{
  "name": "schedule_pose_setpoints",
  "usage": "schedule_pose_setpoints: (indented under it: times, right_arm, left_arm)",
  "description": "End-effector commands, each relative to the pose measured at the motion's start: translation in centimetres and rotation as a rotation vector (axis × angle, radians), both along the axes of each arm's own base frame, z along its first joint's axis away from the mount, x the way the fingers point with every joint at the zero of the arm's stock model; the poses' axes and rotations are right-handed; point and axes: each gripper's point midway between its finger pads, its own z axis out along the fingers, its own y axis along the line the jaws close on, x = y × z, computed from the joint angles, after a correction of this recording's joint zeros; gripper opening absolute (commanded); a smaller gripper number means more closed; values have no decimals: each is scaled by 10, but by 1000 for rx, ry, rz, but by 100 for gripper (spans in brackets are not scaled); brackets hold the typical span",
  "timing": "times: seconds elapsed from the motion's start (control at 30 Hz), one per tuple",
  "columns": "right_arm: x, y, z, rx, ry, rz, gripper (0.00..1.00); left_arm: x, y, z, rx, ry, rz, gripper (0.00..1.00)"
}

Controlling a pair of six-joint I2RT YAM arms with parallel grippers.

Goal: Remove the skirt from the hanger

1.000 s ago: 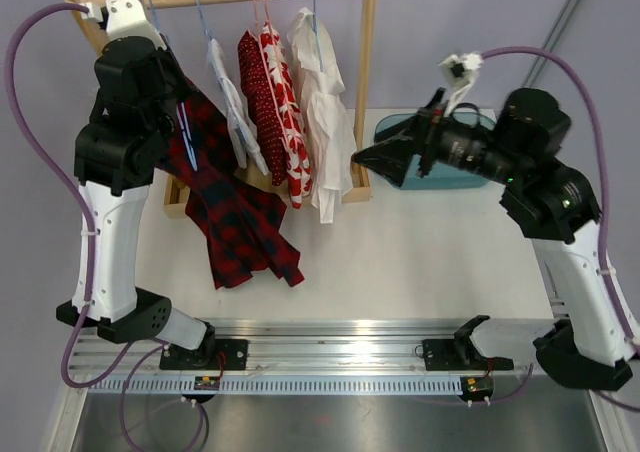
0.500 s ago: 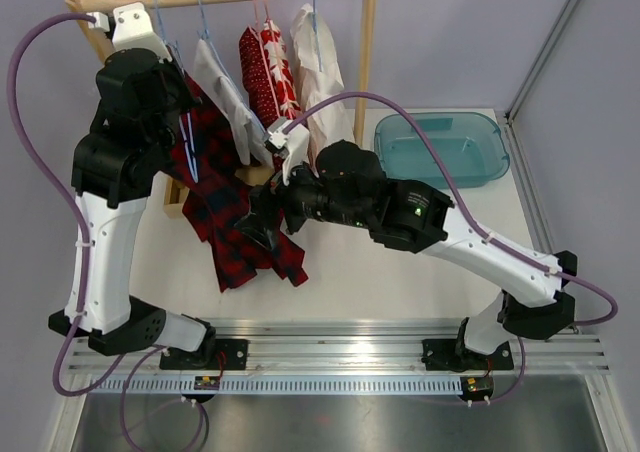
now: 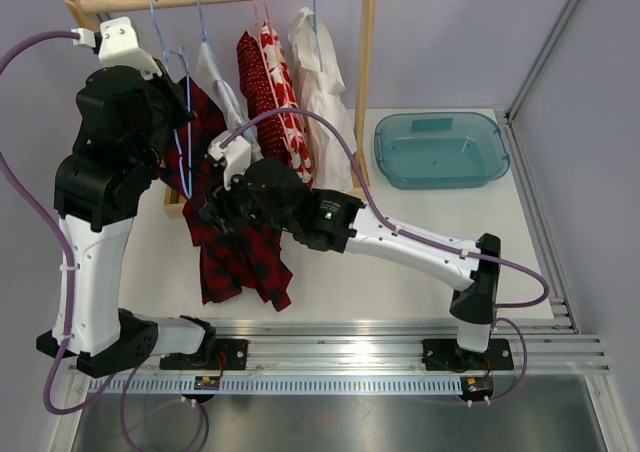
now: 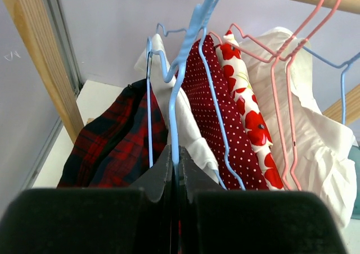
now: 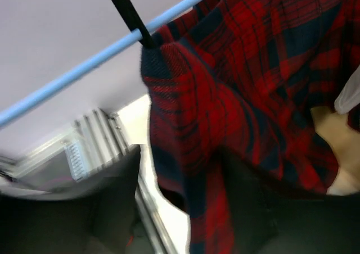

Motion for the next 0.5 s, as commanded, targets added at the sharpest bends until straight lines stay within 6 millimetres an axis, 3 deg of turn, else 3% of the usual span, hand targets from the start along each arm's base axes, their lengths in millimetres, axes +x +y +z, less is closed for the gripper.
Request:
schedule_pose_setpoints:
  times: [0.0, 0.07, 0.1, 0.17, 0.2, 0.3, 0.33, 0.47]
  right_arm:
    - [3, 14, 41, 146, -50, -5, 46]
    - [-2, 16, 42, 160, -35, 19, 7]
    - [-9, 14, 47, 172, -33, 46, 0]
    - [-15, 9, 47, 171, -30, 62, 0]
    - [-20, 0, 60, 193, -40, 61, 0]
    - [-34, -23, 75, 208, -48, 49, 0]
    - [-38, -29, 78, 212, -51, 49, 0]
    - [-75, -58, 93, 240, -57, 67, 0]
  left_arm:
    - [-10, -6, 35, -69, -124, -48, 0]
    - [-12, -4, 33, -68, -125, -45, 0]
    - [-9, -5, 28, -63, -117, -42, 0]
    - [-11, 0, 25, -50, -121, -21, 0]
    - [-6, 2, 16, -40, -103, 3, 0]
    - [-1, 8, 9, -19, -106, 40, 0]
    - [5, 10, -6, 3, -79, 65, 0]
    - [14, 21, -18, 62, -78, 135, 0]
